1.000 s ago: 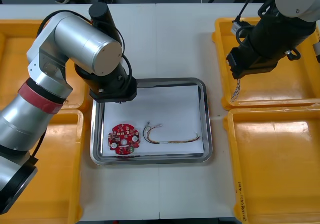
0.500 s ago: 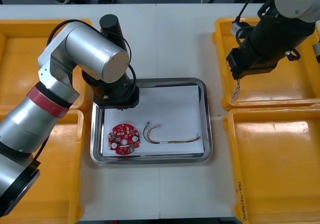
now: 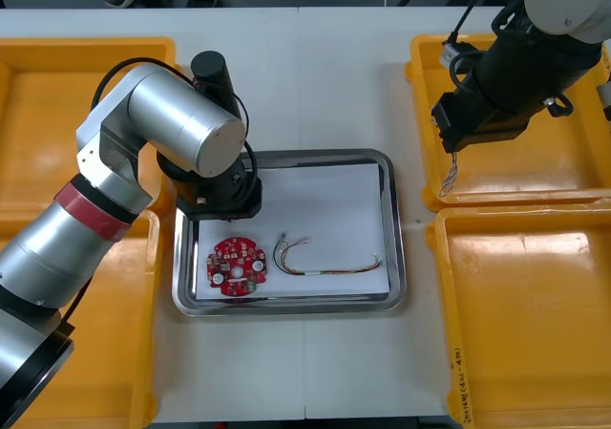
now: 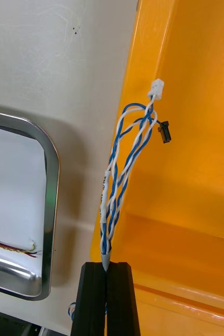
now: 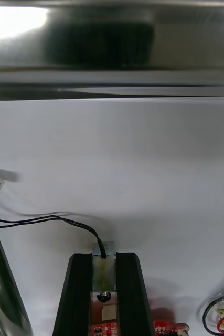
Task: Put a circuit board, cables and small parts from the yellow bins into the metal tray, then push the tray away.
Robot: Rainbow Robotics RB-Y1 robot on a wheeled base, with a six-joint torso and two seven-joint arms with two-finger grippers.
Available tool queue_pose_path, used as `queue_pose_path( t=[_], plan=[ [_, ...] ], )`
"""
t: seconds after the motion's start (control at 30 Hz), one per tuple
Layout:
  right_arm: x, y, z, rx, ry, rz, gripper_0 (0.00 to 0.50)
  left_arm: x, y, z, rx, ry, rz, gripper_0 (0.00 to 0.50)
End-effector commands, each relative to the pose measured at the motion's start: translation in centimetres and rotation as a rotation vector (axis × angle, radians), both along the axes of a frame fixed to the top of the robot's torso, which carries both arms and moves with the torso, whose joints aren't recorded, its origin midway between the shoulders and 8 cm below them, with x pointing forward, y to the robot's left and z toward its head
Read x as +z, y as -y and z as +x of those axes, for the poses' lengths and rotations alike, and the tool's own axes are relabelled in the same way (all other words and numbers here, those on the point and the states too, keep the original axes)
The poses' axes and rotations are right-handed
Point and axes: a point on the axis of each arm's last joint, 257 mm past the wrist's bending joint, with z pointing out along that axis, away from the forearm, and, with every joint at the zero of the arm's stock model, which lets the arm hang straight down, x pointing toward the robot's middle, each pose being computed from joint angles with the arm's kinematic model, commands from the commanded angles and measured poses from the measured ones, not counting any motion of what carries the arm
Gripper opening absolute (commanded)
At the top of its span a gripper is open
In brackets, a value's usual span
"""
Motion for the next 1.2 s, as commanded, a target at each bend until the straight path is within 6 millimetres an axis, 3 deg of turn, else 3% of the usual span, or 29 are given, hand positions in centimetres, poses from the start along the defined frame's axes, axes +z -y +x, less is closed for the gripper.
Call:
queue_pose_path(
  t=[0.03, 0.1, 0.17, 0.23, 0.3, 0.4, 0.73, 0.9, 1.2],
  plan=[
    [0.3, -1.3, -0.5, 0.053, 0.014, -0.003, 0.0, -0.5, 1.0, 0.0, -0.063, 0.019, 0.005, 0.011],
    [0.3, -1.3, -0.5, 0.053, 0.012, -0.002, 0.0, -0.7, 1.0, 0.0, -0.061, 0.022, 0.002, 0.07],
    [0.3, -1.3, -0.5, 0.056, 0.014, -0.002, 0.0, -0.6, 1.0, 0.2, -0.062, 0.028, 0.002, 0.294],
    [0.3, -1.3, -0.5, 0.055, 0.012, -0.002, 0.0, -0.5, 1.0, 0.2, -0.059, 0.031, -0.002, 0.436],
    [0.3, -1.3, -0.5, 0.057, 0.012, -0.002, 0.0, -0.1, 1.0, 0.4, -0.056, 0.038, -0.009, 0.5],
    [0.3, -1.3, -0.5, 0.058, 0.014, -0.002, 0.0, 0.4, 1.1, 0.6, -0.053, 0.047, -0.019, 0.5],
    [0.4, -1.8, -0.8, 0.083, 0.008, 0.011, 0.0, 5.3, -0.5, 0.2, -0.041, 0.101, -0.015, 0.5],
    [0.4, -2.3, -1.0, 0.114, 0.009, 0.015, 0.0, 8.6, -1.6, -0.8, -0.033, 0.133, -0.017, 0.5],
    [0.5, -4.2, -2.1, 0.233, 0.042, -0.038, 0.0, 14.4, -2.1, 0.5, -0.052, 0.25, -0.058, 0.5]
  ],
)
